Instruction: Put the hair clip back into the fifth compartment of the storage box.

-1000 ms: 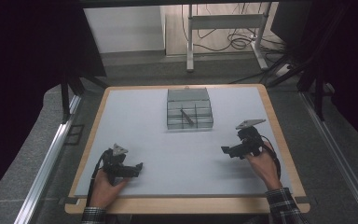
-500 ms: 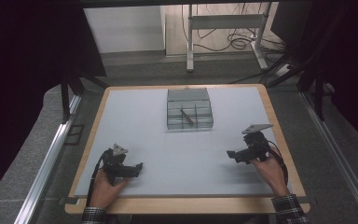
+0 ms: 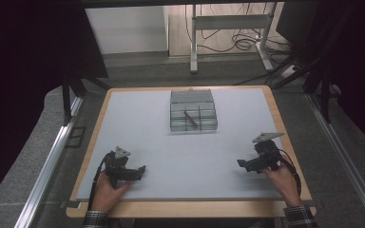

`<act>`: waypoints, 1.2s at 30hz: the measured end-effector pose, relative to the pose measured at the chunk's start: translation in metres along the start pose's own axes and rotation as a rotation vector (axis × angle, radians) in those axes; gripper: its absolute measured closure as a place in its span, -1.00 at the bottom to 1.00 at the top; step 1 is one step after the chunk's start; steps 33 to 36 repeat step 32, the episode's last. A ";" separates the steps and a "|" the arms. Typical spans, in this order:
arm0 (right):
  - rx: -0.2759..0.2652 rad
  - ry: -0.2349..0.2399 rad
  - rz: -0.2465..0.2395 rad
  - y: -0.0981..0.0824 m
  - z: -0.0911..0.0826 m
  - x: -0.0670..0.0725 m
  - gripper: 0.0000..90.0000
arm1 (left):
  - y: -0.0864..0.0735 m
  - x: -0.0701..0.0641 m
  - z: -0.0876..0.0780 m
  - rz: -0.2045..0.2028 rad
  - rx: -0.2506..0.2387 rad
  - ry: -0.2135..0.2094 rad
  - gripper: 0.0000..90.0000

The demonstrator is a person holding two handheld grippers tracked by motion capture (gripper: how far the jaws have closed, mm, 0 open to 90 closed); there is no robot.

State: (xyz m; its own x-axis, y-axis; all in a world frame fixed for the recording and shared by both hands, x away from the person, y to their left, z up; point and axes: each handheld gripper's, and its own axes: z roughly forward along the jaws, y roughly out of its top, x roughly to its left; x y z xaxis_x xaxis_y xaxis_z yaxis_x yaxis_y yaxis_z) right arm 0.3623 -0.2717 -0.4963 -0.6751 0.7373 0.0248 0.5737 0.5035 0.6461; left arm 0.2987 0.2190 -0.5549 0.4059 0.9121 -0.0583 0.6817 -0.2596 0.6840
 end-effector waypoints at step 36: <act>-0.033 -0.080 -0.012 -0.046 0.003 0.000 -1.00 | 0.000 0.000 0.000 0.001 0.000 0.000 -1.00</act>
